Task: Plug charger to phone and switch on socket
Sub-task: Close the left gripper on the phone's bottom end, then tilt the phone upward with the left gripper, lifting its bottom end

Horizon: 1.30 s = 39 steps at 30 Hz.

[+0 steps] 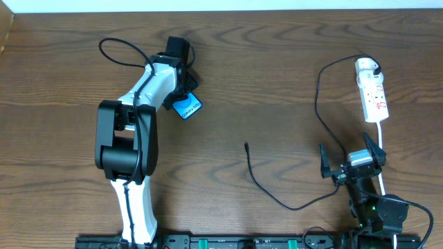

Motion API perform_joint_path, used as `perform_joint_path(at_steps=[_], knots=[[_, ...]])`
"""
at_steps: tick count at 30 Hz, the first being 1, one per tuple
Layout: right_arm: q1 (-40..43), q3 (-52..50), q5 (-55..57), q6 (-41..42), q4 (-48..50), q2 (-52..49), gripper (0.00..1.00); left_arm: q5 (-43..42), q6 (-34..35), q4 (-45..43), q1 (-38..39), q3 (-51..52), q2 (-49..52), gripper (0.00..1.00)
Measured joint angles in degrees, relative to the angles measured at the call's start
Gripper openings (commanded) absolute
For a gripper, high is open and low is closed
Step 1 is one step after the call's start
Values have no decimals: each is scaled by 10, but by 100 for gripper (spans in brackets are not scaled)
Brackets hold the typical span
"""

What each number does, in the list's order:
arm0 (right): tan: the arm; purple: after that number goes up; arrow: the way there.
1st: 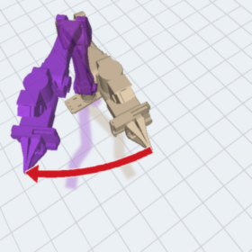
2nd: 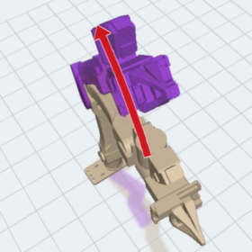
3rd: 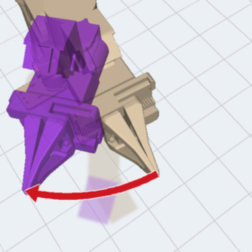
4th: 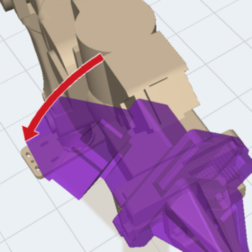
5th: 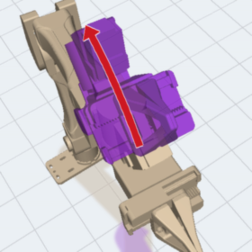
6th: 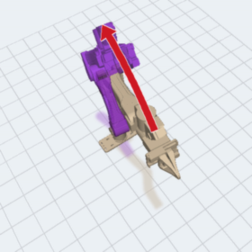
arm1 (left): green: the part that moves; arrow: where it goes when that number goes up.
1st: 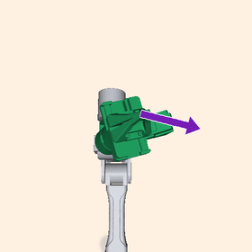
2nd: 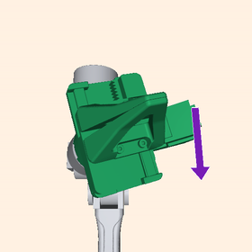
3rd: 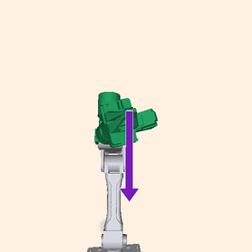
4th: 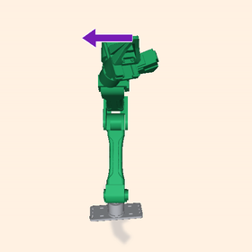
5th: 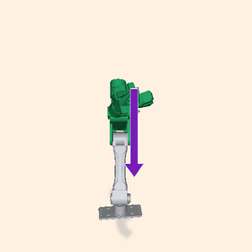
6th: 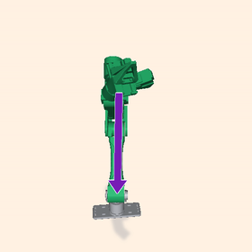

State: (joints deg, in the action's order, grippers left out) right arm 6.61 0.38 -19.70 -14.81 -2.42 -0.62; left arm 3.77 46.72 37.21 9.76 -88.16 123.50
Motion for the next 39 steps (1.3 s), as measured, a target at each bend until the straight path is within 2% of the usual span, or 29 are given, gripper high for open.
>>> perform_joint_path(at_steps=[9, 14, 29, 31, 34, 39], knots=[[0, 0, 0, 0, 0, 0, 100, -2, 0, 1, 0, 0, 0, 77], [0, 0, 0, 0, 0, 0, 99, -10, 0, 10, 0, 0, -1, 72], [0, 0, 0, 0, 0, 0, 99, -47, 2, 87, 0, -1, -7, 72], [0, 0, 0, 0, 0, 0, 99, -49, 2, 92, 0, -1, -7, 78], [0, 0, 0, 0, 0, 0, 99, -51, 3, 94, 0, 0, -7, 81], [0, 0, 0, 0, 0, 0, 99, -53, 6, 100, 0, 3, -6, 97]])
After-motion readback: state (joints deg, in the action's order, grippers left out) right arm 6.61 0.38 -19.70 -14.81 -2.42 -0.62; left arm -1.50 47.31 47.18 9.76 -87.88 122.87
